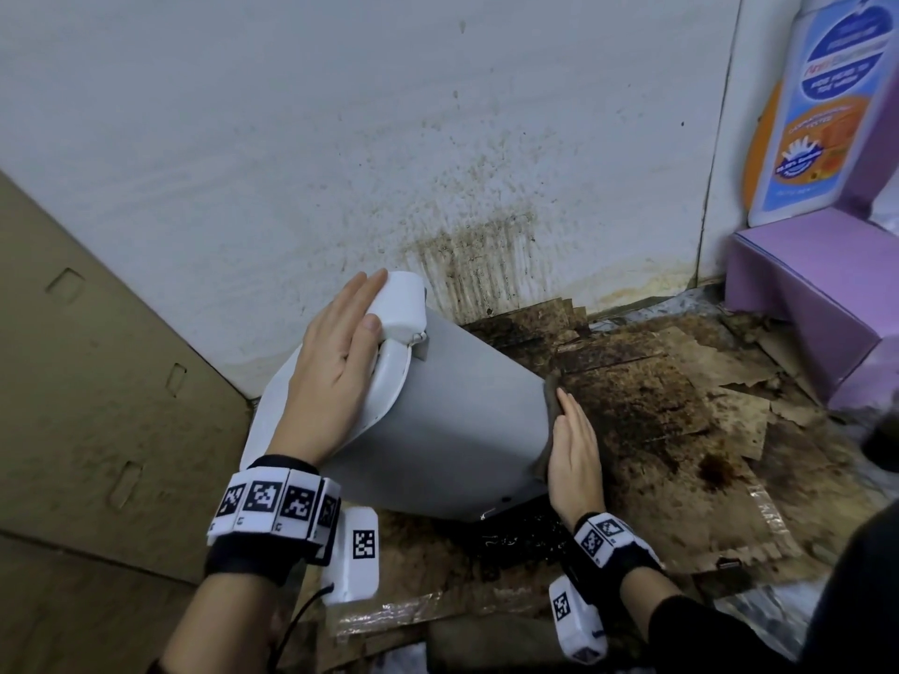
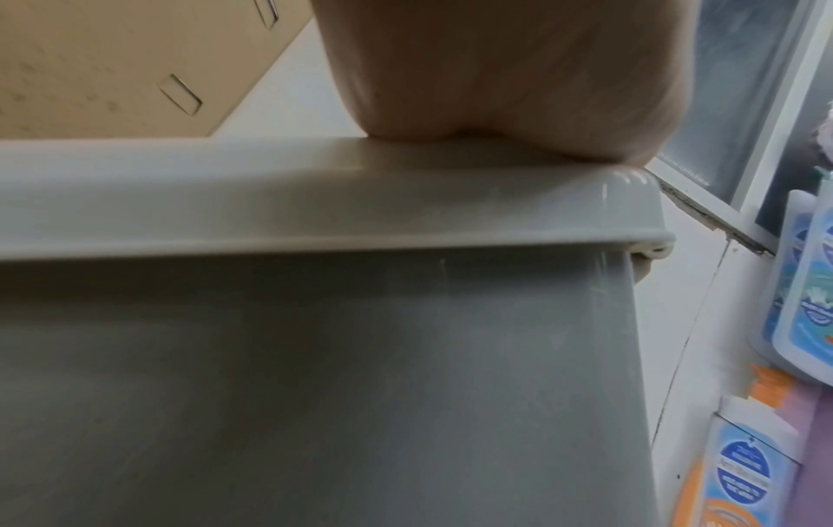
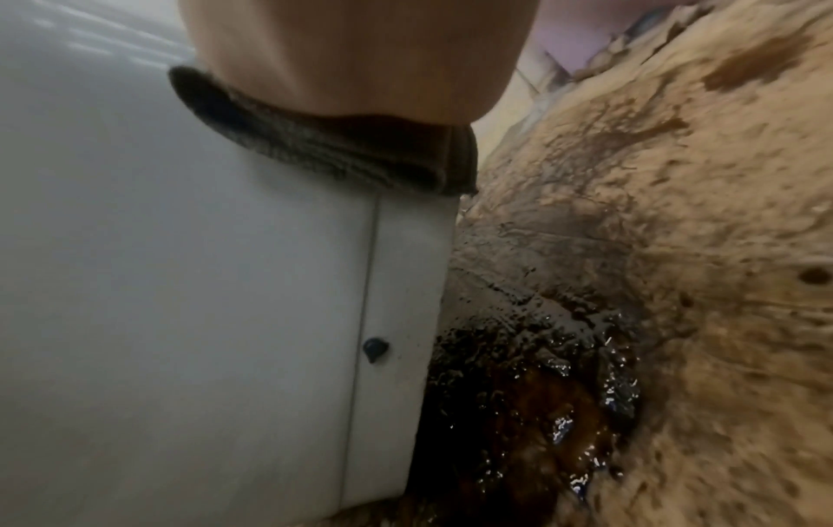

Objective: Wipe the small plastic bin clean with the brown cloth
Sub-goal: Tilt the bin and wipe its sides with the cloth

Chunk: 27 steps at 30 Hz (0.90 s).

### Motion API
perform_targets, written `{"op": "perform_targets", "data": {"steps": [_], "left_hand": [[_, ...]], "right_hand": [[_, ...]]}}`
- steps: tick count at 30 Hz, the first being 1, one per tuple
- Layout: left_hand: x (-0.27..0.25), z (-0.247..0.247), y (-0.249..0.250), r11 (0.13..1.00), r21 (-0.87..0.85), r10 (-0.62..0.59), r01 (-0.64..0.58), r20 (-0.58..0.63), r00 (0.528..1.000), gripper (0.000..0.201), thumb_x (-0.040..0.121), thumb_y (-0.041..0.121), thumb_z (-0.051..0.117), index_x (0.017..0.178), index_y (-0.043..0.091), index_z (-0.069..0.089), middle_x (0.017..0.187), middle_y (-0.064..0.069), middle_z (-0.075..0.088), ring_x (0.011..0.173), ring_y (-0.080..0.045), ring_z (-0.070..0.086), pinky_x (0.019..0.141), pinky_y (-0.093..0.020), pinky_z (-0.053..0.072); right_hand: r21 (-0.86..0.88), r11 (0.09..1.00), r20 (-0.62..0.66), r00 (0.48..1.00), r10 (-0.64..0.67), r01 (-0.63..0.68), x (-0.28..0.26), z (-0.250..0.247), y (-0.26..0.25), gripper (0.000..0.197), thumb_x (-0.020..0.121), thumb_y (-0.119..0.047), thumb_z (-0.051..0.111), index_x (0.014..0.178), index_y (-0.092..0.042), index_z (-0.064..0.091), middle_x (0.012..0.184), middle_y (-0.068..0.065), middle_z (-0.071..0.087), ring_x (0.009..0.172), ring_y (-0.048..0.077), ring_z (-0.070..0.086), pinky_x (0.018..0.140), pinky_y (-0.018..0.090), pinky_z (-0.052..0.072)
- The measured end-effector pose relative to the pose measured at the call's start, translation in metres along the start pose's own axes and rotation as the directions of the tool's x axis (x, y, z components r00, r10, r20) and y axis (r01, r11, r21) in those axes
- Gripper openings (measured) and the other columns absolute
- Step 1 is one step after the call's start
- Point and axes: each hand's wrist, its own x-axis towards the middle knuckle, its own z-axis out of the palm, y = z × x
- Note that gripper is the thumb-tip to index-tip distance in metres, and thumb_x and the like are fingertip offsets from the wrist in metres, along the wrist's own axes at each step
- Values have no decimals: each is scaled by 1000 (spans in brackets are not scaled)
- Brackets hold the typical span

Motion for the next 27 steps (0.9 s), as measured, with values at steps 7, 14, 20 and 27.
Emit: {"op": "perform_targets", "data": {"steps": [7, 14, 20, 27], "left_hand": [[0, 1, 0, 1000, 12, -8, 8, -16, 1000, 48, 108, 49, 22, 154, 46, 34, 163, 19, 30, 149, -3, 24, 124, -36, 19], [3, 4, 3, 999, 34, 15, -14, -21, 1000, 50, 106, 51, 21, 154, 45, 34, 165, 15, 30, 150, -4, 24, 124, -33, 18], [1, 0, -1, 1000, 30, 4, -4, -21, 1000, 46, 108, 49, 23, 153, 48, 32, 164, 16, 30, 150, -4, 24, 123, -32, 18], [-3, -4, -5, 1000, -5, -15, 15, -17, 1000, 47, 109, 47, 24, 155, 45, 32, 164, 18, 29, 151, -3, 22, 125, -37, 18]], "right_hand": [[23, 998, 14, 998, 65, -65, -1, 4, -18, 60, 102, -39, 22, 158, -25, 38, 166, -4, 33, 153, 10, 22, 127, 36, 15], [97, 965, 156, 954, -256, 243, -22, 26, -119, 56, 107, -39, 20, 162, -29, 27, 169, -14, 21, 155, -2, 9, 128, 28, 6], [54, 881, 253, 847, -468, 470, -23, 30, -153, 52, 112, -32, 25, 164, -25, 20, 171, -11, 16, 157, 0, 4, 128, 28, 8], [-15, 935, 115, 929, -352, 356, -4, 17, -70, 53, 110, -42, 19, 159, -30, 36, 165, -15, 32, 153, 0, 23, 126, 35, 24]]}}
